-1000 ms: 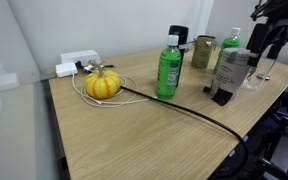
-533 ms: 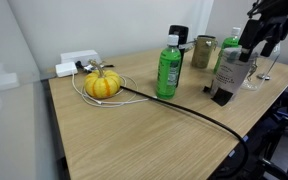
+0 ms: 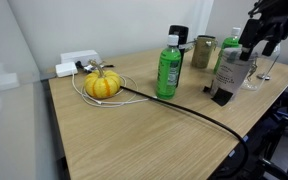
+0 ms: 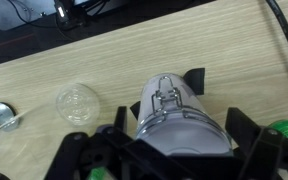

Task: Open the white canister

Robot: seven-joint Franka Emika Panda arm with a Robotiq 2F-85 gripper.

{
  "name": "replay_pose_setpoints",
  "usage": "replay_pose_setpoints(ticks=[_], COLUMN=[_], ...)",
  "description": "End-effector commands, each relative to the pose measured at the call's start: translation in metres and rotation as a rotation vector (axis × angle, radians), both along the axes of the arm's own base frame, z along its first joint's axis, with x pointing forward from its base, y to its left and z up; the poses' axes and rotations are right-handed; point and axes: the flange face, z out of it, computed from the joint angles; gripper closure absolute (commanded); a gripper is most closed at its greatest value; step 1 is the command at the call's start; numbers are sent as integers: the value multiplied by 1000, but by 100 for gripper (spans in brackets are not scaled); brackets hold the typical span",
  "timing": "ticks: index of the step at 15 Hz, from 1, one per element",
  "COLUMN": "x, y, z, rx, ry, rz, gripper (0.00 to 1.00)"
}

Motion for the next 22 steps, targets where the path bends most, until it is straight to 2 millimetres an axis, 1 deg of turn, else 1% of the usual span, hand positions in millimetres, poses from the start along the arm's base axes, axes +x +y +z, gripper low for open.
replay_pose_setpoints(ticks=[1, 2, 3, 4, 5, 7, 8, 9, 12, 14, 17, 18, 19, 20, 21, 22], x=[2, 2, 2, 2, 2, 1, 2, 2, 3, 2, 2, 2, 2, 2, 2, 2], y=[-8, -9, -10, -10, -11, -10, -8, -7, -6, -6, -6, -6, -6, -6, -5, -5], z=[0, -1, -2, -3, -3, -3, -2, -2, 2, 2, 1, 1, 1, 2, 2, 2], rx=[0, 2, 7, 9, 10, 13, 18, 20, 21, 19, 18, 17, 18, 20, 21, 22], ry=[20, 21, 28, 33, 37, 42, 42, 41, 42, 50, 56, 57, 56, 56, 55, 60], rz=[-26, -29, -33, -34, -35, -34, -33, -33, -32, -31, -30, -30, -28, -27, -25, -24], gripper=[0, 1, 3, 10, 21, 37, 44, 47, 51, 47, 46, 47, 53, 61, 78, 84])
